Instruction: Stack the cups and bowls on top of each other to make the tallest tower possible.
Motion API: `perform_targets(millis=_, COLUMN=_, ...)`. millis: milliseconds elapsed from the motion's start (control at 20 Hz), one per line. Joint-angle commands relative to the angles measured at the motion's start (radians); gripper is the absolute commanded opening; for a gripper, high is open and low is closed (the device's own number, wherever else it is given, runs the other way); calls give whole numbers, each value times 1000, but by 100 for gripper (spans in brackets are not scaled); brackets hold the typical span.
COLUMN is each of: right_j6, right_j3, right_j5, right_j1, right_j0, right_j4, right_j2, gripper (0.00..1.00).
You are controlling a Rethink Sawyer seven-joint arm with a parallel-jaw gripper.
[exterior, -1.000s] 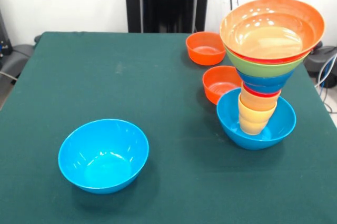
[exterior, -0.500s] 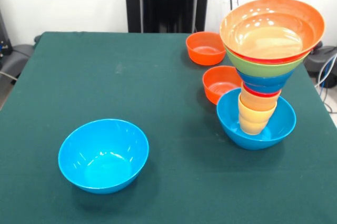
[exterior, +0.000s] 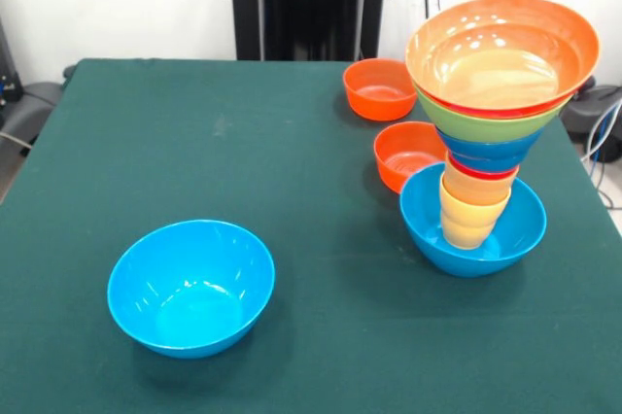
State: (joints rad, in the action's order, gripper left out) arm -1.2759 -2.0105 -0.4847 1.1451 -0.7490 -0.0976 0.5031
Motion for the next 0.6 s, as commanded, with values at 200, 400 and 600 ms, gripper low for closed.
perform_targets(millis=200, right_j6=29, right_j3=48, right_j5=-24, right_j1=-147, right_j0=21, right_j4=-159, right_j2=17, gripper=100)
perform_targets(millis=400, right_j6=3, right_j3=77, right_j5=-5, right_j1=-200, right_j0=36, right_j4=-204, right_j2=-7, gripper=100)
perform_targets(millis=600, right_j6=-6, right_j3=98, right_j5=5, right_j1=-234, right_j0=32, right_j4=-233, right_j2=-13, gripper=100)
